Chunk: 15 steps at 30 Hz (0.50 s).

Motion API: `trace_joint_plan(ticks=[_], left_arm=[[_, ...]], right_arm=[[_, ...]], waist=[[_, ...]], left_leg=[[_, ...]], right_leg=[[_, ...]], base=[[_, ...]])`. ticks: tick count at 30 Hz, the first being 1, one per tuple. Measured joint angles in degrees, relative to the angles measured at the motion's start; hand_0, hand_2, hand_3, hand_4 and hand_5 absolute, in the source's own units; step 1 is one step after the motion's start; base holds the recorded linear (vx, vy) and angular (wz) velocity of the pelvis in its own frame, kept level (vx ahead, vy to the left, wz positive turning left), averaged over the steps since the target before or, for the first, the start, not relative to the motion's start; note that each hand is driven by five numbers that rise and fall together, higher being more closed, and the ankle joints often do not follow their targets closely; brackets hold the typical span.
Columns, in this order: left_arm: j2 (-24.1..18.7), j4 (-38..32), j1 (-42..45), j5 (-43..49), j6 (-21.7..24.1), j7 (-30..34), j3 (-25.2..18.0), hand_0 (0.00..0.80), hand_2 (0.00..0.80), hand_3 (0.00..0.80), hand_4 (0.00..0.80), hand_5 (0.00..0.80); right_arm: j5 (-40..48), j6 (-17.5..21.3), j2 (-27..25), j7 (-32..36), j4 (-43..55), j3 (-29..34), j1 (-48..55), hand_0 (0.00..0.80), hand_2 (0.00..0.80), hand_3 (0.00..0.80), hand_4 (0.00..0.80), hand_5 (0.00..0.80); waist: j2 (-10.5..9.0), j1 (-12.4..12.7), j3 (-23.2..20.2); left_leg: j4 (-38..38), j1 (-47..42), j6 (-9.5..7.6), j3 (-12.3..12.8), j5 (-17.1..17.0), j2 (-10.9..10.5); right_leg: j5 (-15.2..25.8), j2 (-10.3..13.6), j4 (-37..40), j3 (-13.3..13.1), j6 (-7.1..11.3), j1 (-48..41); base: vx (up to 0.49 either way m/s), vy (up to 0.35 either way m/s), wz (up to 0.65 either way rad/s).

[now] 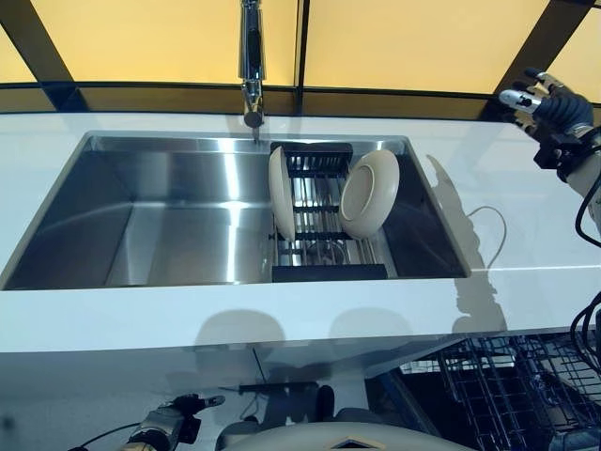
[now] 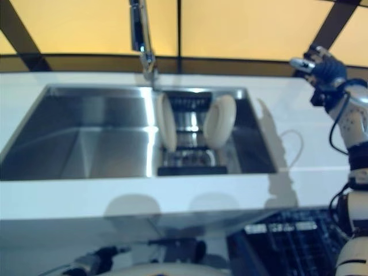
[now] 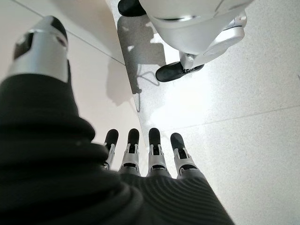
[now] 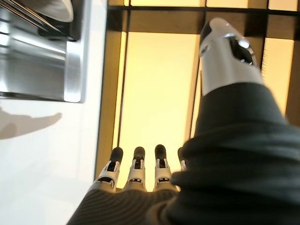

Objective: Take plates into dishwasher

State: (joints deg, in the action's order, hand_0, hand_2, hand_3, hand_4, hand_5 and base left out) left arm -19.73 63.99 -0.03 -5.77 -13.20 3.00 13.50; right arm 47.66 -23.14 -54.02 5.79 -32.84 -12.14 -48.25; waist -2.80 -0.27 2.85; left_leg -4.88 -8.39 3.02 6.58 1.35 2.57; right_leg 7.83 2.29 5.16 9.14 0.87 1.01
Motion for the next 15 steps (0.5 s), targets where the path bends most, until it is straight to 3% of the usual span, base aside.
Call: trace_joint_plan(ticks=[1, 3, 5, 15], left_arm=[[0.0, -0.04, 0.02, -0.01, 0.0, -0.03, 0.0, 0.0, 0.0, 0.0, 0.0, 0.0], [0.01, -0.37, 0.07, -0.03, 0.03, -0.09, 0.01, 0.0, 0.0, 0.0, 0.0, 0.0], [-0.04, -0.74, 0.36, -0.03, 0.03, -0.2, 0.0, 0.0, 0.0, 0.0, 0.0, 0.0], [-0.03, -1.02, 2.42, -0.01, 0.08, -0.19, -0.04, 0.0, 0.0, 0.0, 0.0, 0.0]], right_arm=[[-0.07, -0.27, 0.64, 0.15, 0.0, -0.18, 0.0, 0.0, 0.0, 0.0, 0.0, 0.0], [-0.35, -0.9, 1.71, 0.37, -0.25, -1.08, 0.0, 0.0, 0.0, 0.0, 0.0, 0.0], [-0.35, -1.03, 2.8, 0.82, -1.5, -1.11, 0.0, 0.0, 0.0, 0.0, 0.0, 0.0], [-0.95, -2.19, 5.77, 2.01, -2.55, -1.17, 0.02, 0.0, 0.0, 0.0, 0.0, 0.0]], waist=[[0.04, 0.06, 0.0], [0.3, 1.19, 0.03], [0.44, 1.36, 0.08], [1.51, 1.41, 0.16]], left_leg=[[0.01, -0.05, 0.01, 0.23, -0.01, 0.03], [0.02, -0.82, 0.21, 2.09, 0.11, 0.43], [0.01, -1.02, 0.5, 2.64, 0.35, 0.91], [0.04, -1.03, 0.75, 2.61, 0.56, 1.1]], right_leg=[[-0.3, 0.05, 0.02, 0.04, 0.01, 0.0], [-0.58, 0.87, 0.03, 3.58, -0.26, -0.06], [-0.5, 0.94, 0.01, 5.39, -0.16, -0.72], [-0.4, 0.68, -0.02, 5.63, -0.45, -0.91]], base=[[0.046, -0.003, -0.07], [0.062, -0.011, -0.21], [0.052, -0.023, -0.05], [0.051, -0.013, 0.02]])
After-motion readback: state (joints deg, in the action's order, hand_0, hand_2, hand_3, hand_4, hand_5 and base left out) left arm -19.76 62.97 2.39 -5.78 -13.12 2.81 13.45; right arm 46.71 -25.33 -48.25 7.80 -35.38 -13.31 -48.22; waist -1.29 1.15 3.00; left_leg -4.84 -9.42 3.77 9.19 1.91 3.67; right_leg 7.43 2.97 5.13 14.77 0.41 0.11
